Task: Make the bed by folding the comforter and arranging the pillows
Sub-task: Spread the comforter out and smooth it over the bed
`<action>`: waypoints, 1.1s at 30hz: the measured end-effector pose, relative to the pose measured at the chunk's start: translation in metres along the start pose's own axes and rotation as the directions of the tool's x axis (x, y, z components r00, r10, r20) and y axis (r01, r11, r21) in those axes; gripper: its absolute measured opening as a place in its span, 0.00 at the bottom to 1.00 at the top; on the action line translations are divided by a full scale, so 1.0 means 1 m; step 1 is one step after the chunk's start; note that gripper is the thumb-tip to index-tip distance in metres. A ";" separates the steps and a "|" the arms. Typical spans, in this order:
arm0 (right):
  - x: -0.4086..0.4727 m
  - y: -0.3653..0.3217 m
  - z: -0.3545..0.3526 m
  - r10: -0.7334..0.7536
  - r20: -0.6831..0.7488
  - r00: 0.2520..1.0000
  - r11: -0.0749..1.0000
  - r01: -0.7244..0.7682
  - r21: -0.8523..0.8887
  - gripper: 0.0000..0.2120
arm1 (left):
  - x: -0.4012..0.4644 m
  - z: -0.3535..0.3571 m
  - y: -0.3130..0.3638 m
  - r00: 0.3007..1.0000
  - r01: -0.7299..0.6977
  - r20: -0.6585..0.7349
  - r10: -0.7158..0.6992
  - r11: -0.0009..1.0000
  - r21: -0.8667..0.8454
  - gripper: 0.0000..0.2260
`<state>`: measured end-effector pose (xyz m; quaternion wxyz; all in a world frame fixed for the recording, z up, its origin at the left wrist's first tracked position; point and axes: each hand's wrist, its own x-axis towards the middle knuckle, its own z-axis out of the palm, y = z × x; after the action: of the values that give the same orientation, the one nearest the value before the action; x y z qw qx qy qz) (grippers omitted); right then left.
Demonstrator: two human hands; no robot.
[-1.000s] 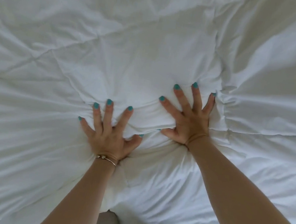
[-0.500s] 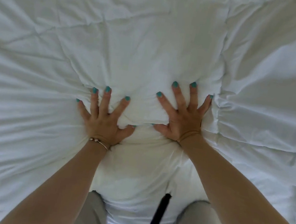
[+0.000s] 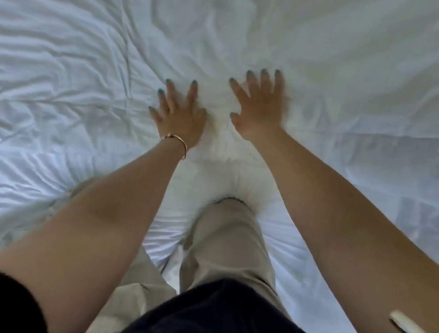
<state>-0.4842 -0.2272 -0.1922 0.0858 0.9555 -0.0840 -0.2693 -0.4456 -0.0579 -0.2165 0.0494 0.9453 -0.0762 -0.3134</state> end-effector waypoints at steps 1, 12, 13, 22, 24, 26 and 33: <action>-0.017 0.025 -0.001 0.046 0.029 0.999 0.998 -0.045 -0.051 0.34 | -0.014 0.003 0.018 0.998 -0.018 0.067 0.018 1.000 -0.003 0.27; -0.156 0.234 -0.029 0.437 -0.178 0.882 0.878 -0.461 -0.129 0.31 | -0.092 -0.040 0.274 0.634 -0.707 0.118 0.764 0.634 -0.312 0.24; -0.167 0.249 -0.035 0.530 -0.205 0.823 0.831 -0.552 -0.069 0.32 | -0.098 -0.044 0.289 0.535 -0.795 0.109 0.838 0.543 -0.270 0.26; -0.221 0.334 -0.043 0.830 0.139 0.540 0.415 -0.765 0.492 0.49 | -0.157 -0.021 0.310 0.457 -0.881 0.209 0.865 0.473 -0.031 0.54; -0.215 0.324 -0.051 0.733 0.061 0.677 0.528 -0.624 0.575 0.41 | -0.165 -0.026 0.313 0.490 -0.852 0.258 0.833 0.519 -0.059 0.53; -0.215 0.328 -0.063 0.695 -0.032 0.718 0.570 -0.523 0.634 0.37 | -0.175 -0.035 0.320 0.469 -0.835 0.290 0.834 0.526 -0.161 0.54; -0.239 0.391 -0.054 0.822 0.002 0.569 0.484 -0.701 0.523 0.30 | -0.210 -0.045 0.365 0.333 -0.882 0.346 0.877 0.419 -0.215 0.51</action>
<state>-0.7012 -0.5515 0.0548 -0.0265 0.8312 -0.5530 -0.0511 -0.6266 -0.3779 -0.0063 0.1880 0.6655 -0.5835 -0.4257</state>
